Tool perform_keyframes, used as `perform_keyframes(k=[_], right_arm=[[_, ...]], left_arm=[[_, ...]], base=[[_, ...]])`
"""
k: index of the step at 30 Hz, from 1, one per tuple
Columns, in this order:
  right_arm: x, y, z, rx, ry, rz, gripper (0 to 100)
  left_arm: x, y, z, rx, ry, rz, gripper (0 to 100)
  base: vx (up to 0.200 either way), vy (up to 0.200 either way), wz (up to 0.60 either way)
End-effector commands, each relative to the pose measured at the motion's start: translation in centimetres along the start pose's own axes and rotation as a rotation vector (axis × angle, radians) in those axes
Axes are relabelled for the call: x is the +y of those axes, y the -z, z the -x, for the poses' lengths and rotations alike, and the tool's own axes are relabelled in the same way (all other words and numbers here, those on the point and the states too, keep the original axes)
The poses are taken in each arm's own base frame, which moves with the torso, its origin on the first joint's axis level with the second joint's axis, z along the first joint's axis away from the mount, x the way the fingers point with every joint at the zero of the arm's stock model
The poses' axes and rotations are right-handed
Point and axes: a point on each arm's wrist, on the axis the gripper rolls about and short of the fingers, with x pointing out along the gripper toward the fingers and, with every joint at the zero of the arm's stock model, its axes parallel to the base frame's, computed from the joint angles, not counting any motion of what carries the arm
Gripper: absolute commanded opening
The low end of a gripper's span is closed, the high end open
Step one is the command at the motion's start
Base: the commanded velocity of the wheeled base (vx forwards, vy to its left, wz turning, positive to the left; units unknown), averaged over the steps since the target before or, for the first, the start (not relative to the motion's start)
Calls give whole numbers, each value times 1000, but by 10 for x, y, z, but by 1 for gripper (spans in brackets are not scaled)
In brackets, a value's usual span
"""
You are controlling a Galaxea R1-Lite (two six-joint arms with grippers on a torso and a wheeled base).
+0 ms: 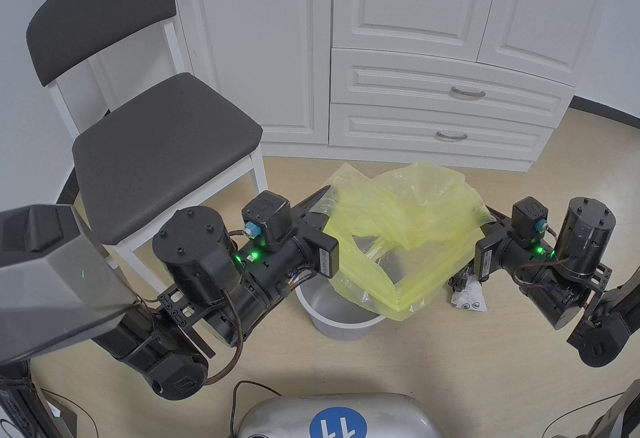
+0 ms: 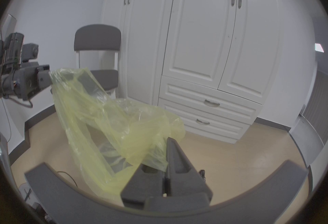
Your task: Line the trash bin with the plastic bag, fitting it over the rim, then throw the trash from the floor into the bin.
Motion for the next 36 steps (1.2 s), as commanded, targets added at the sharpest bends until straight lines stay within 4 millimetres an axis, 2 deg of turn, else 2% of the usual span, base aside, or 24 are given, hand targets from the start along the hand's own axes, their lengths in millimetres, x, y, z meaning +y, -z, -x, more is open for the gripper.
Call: perform_keyframes(k=[1,4,7,8,9,11,12,13,18,26,33,36], right_arm=[[8,20,-8,47,-11,20,0],[2,22,-10,57,13,28,0],[-18,27,-15,85,92,100,0],[-19,28,-15,88,96,104,0],[-28,31,-17,112,159,140,0],[-33,35,-20,144,223,164,0],[-34,35,-20,146,229,165,0],[-35,38,-22,167,264,173,0],[-35,47,-23,209,269,207,0],[-49,61,-27,267,307,260,0],[-48,63,-27,271,291,259,0],[-48,59,-28,219,247,244,0]], left_arm=[[-3,3,-2,7,-7,1,0],[10,4,-3,10,-44,-9,0],[40,6,-4,22,-124,-60,0],[43,6,-4,24,-130,-64,0],[60,8,-4,38,-177,-113,0],[79,12,-5,56,-226,-177,0],[80,12,-5,55,-231,-181,0],[93,17,-5,71,-265,-222,0],[100,27,-10,92,-288,-235,0],[116,34,-12,110,-328,-290,0],[124,38,-14,108,-344,-294,0],[124,39,-17,92,-339,-295,0]], base=[[0,0,0],[0,0,0],[0,0,0],[0,0,0],[0,0,0],[0,0,0],[0,0,0],[0,0,0],[0,0,0],[0,0,0],[0,0,0],[0,0,0]])
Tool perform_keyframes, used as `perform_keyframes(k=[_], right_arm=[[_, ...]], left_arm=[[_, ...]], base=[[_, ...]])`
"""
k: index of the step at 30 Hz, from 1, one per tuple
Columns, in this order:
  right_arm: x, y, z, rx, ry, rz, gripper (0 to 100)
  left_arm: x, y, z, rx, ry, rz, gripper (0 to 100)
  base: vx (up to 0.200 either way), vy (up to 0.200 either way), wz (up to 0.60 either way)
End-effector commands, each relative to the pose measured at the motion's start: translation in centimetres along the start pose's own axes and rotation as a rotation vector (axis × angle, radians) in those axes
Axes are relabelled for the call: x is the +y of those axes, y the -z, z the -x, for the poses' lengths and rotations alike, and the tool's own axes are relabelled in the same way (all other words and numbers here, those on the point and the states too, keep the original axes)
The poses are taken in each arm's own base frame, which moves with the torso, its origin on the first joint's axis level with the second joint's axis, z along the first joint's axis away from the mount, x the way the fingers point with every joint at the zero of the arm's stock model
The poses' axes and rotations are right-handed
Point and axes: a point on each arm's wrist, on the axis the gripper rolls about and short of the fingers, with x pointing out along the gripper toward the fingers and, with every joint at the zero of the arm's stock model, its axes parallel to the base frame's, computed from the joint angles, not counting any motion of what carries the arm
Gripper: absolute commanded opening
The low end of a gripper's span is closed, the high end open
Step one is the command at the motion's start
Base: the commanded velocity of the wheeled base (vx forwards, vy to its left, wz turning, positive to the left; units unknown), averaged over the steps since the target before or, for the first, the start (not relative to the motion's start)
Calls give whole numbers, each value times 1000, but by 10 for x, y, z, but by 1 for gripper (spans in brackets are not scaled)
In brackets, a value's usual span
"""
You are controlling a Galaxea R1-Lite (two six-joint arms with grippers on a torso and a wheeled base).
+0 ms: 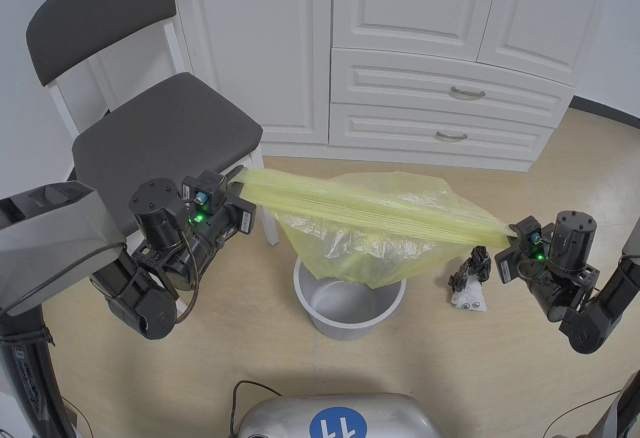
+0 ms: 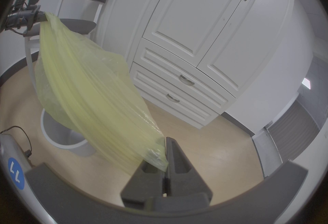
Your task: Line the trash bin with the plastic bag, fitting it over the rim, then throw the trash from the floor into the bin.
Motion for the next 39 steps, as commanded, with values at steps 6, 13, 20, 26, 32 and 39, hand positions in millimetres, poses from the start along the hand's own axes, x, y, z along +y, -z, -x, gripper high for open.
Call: perform_keyframes(k=[6,13,20,26,32,39], right_arm=[[-1,-4,0,-191,-90,-41,0],[-2,2,7,-253,-244,11,0],[-1,2,9,-296,-330,16,0],[5,1,5,-304,-347,14,0],[22,-9,0,-328,-400,-66,0],[47,-30,7,-368,-504,-239,0]], left_arm=[[-1,2,-7,-24,11,5,0],[-3,1,-6,-52,84,10,0],[-5,-1,-12,-74,88,16,0],[-26,-6,-17,-106,136,55,0],[-72,-25,-10,-138,261,232,0],[-101,-42,-2,-161,341,362,0]], base=[[0,0,0],[0,0,0],[0,0,0],[0,0,0],[0,0,0],[0,0,0]])
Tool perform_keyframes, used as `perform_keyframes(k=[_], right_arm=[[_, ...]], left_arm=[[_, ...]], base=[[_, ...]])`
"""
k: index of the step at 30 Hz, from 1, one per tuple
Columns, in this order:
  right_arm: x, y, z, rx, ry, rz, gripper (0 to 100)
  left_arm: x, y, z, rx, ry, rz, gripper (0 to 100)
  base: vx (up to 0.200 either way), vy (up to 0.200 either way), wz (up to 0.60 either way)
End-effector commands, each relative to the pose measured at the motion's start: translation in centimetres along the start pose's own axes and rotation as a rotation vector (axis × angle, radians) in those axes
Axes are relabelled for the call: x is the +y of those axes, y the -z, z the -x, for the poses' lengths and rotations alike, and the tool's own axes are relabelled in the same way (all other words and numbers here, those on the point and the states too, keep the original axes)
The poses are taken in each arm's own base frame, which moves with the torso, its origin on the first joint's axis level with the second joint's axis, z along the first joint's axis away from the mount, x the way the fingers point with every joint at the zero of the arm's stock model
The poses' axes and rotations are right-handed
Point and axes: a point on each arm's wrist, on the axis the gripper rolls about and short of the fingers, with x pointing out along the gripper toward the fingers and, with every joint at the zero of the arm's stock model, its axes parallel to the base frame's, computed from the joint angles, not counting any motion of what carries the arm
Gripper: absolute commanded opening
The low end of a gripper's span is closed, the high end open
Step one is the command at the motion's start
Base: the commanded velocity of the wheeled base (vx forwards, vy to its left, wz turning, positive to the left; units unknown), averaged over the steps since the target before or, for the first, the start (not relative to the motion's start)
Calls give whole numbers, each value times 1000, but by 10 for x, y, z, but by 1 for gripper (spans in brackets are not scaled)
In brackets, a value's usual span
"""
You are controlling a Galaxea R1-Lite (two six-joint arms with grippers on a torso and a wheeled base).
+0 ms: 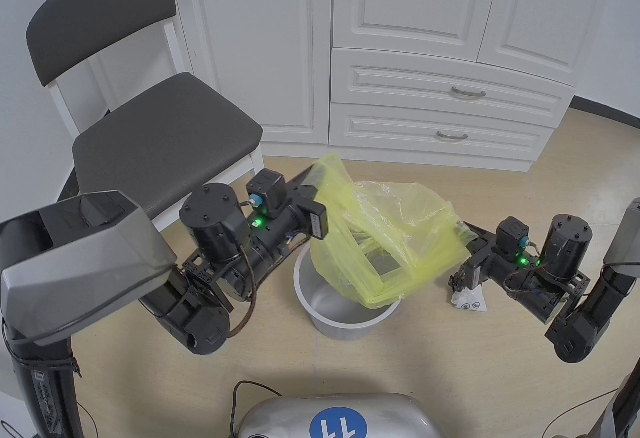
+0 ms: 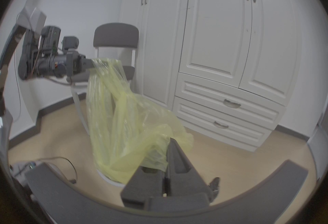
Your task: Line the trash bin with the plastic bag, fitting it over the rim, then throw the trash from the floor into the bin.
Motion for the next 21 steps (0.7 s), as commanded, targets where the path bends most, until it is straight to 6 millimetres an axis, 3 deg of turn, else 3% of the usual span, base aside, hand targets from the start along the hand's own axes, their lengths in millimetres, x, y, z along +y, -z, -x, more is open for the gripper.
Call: perform_keyframes(k=[1,8,21], right_arm=[[22,-9,-11,-55,-60,-68,0],[40,-8,-34,-62,-20,-175,0],[52,4,-39,-20,-46,-182,0]], left_arm=[[-27,-6,-2,-23,62,75,0],[-41,-6,1,-12,97,115,0],[-45,14,-2,30,103,121,0]], base=[[0,0,0],[0,0,0],[0,0,0]])
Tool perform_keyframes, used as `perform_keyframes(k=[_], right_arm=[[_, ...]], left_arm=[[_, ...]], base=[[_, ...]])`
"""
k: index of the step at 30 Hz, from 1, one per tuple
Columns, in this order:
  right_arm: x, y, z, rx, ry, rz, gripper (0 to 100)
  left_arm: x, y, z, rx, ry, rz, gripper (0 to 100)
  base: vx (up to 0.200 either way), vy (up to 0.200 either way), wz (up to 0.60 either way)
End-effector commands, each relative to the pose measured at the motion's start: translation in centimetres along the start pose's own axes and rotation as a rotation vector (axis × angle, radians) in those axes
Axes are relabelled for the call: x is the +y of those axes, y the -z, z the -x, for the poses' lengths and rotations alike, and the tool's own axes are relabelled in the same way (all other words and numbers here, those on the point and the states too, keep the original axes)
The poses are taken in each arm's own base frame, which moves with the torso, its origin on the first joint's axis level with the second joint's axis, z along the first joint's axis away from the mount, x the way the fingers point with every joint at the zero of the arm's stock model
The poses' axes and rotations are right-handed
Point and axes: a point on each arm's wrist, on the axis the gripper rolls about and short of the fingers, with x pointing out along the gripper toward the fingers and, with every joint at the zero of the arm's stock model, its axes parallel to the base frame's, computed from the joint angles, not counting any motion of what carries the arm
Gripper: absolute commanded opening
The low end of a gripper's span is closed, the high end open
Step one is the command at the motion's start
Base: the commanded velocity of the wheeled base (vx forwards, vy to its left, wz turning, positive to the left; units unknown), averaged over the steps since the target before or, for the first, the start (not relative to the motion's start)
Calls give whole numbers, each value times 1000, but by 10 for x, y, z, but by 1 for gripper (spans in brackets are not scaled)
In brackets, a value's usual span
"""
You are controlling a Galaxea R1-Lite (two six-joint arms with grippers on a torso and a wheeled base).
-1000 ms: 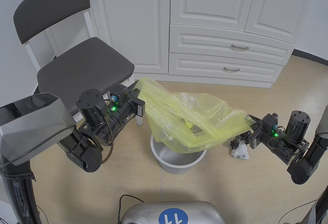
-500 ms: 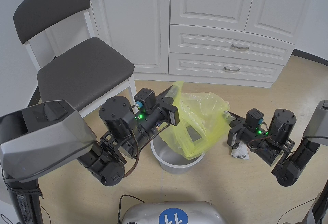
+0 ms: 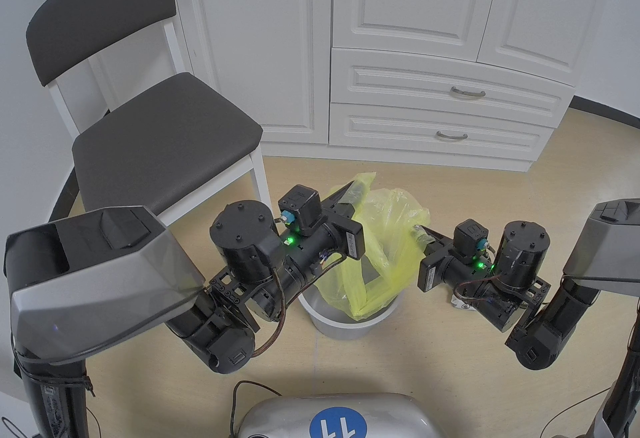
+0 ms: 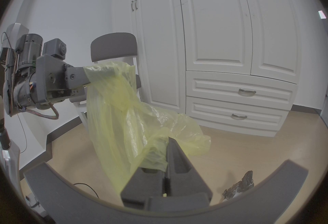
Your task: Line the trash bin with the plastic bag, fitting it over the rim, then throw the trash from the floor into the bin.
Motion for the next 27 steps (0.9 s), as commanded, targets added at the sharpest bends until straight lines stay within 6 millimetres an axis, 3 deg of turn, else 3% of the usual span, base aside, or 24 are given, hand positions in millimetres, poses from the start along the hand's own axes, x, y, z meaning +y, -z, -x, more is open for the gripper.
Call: perform_keyframes(k=[1,8,18,27], right_arm=[[3,8,-3,11,-5,-2,0],[5,23,-13,40,-6,-23,0],[7,41,-24,78,-8,-50,0],[15,55,-38,86,-29,-220,0]], left_arm=[[0,11,-2,22,0,2,0],[4,32,-13,34,-11,2,0],[6,40,-14,48,-17,37,0],[6,53,-16,67,-18,40,0]], base=[[0,0,0],[0,0,0],[0,0,0],[0,0,0]])
